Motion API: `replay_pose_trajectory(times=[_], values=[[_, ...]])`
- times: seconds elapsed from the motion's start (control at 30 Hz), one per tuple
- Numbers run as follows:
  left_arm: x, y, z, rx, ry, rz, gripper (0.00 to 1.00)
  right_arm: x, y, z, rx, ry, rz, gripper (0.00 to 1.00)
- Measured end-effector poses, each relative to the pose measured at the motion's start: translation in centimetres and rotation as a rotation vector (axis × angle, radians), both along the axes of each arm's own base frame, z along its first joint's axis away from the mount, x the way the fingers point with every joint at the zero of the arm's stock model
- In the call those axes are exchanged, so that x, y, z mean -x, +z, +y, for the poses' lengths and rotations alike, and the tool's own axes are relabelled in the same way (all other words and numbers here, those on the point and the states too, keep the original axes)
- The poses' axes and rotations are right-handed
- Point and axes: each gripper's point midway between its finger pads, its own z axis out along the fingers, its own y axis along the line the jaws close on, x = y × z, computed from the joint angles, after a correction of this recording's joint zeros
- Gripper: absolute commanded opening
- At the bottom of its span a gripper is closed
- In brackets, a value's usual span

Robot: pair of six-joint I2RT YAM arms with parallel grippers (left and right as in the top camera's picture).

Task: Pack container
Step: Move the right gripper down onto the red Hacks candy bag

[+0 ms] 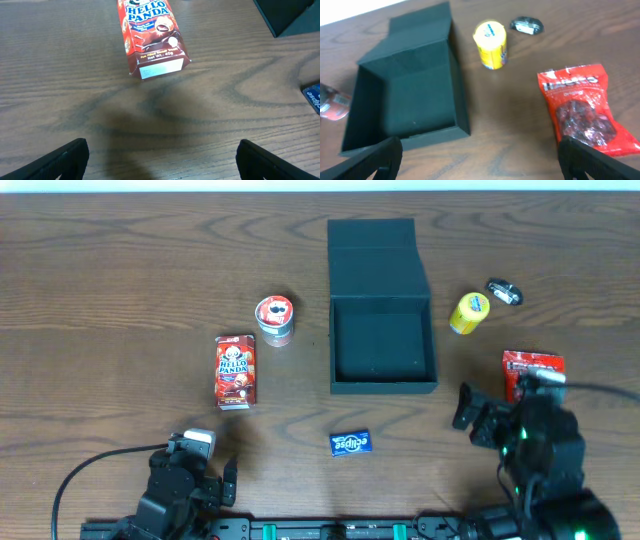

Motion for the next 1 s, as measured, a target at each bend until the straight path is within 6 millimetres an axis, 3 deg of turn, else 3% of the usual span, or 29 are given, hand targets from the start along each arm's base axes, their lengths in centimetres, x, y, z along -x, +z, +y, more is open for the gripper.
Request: replay_pose_trajectory(times=[0.2, 0.5, 0.73, 0.83, 1.0], values=[[0.0, 0.0, 0.0, -0.003, -0.003, 0.0, 0.95, 0.4, -1.5, -1.2, 0.015, -0.103, 0.272, 0.99], [0.0, 0.0, 0.0, -0.004, -0.003, 0.0, 0.95, 0.6, -3.4, -4.9, 0.004, -0.236, 0.54, 0.99], [0.0, 0.0, 0.0, -0.004, -0.003, 0.0, 0.95, 0.5, -3.9, -8.3, -0.007, -0.311, 0.556, 0.99], [0.0, 0.0, 0.0, -0.003, -0.003, 0.0, 0.95, 0.5, -3.9, -8.5, -0.016, -0.306, 0.556, 0.99], [0.0, 0.0, 0.0, -0.004, -0.003, 0.0, 0.95, -1.4, -3.3, -9.0, 0.044, -0.219, 0.491, 0.99]])
